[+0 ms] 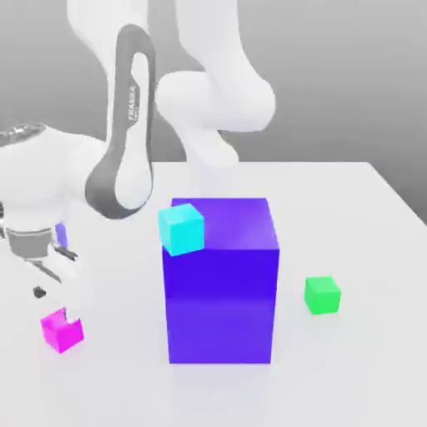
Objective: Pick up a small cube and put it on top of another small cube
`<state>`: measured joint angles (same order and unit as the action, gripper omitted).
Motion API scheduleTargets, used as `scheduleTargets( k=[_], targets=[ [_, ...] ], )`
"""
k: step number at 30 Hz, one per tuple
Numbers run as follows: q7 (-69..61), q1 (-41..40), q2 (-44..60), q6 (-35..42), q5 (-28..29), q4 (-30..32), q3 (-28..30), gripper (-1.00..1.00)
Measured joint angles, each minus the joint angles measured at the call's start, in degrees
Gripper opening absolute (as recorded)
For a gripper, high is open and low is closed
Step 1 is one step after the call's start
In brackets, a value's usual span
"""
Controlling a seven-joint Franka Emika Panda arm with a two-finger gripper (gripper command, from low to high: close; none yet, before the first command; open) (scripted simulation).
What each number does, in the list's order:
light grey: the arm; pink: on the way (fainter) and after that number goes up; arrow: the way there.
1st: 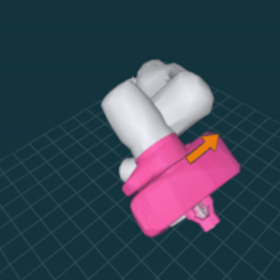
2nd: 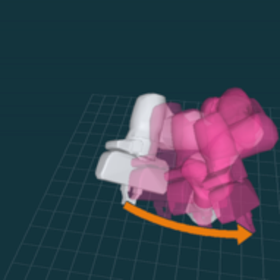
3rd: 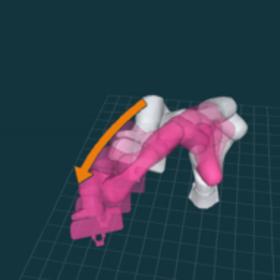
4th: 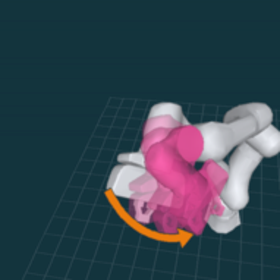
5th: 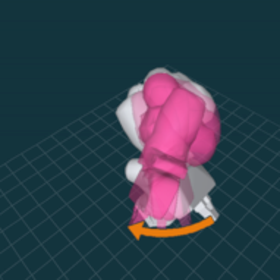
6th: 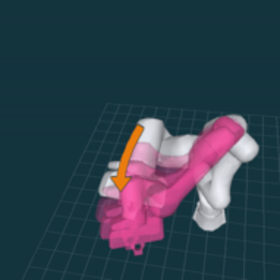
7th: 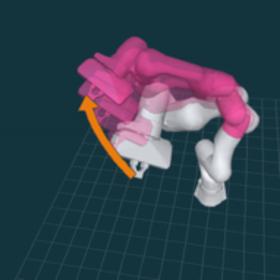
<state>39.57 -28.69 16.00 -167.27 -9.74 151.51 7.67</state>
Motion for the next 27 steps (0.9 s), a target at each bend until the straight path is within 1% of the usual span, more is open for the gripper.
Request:
scheduleTargets(
  k=[1,2,9,11,15,18,21,24,27],
  targets=[
    [-0.7,-1.0,2.1,-1.6,-0.8,-0.4,-1.2,0.00],
    [-1.1,-1.8,3.7,-3.0,-1.4,-0.7,-2.1,-1.00],
    [-1.0,-2.0,3.9,-3.1,-1.3,-0.8,-2.3,-1.00],
    [0.1,-1.0,0.9,-0.7,0.2,-0.1,-1.0,-1.00],
    [3.6,0.6,-6.9,5.4,4.9,1.3,1.5,-1.00],
    [2.0,2.1,-8.3,5.9,5.3,-2.1,-0.7,-1.00],
    [1.0,4.9,-9.4,6.1,4.3,-5.2,-4.3,-1.00],
    [3.2,11.7,-12.3,7.0,1.6,-5.5,-8.8,-1.00],
    [7.8,20.3,-16.3,8.5,-2.1,-3.8,-12.7,-1.00]
  ],
)
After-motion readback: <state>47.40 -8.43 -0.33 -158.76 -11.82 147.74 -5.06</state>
